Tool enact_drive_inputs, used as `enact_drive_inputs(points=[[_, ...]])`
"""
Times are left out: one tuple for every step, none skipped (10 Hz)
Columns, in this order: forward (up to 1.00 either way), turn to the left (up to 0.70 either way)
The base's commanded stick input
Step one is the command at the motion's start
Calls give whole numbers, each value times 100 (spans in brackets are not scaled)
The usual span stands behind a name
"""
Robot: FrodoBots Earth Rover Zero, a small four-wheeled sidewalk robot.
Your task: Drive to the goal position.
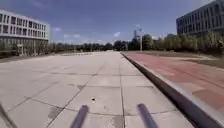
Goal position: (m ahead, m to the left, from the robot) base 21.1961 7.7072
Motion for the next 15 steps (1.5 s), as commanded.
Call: enact_drive_inputs(points=[[70, -35], [70, -35], [70, -26], [70, -12], [70, 0], [70, 0], [70, 0], [70, 0], [70, 0], [70, 0], [70, 0], [70, 0], [70, 0], [70, 0], [70, 0]])
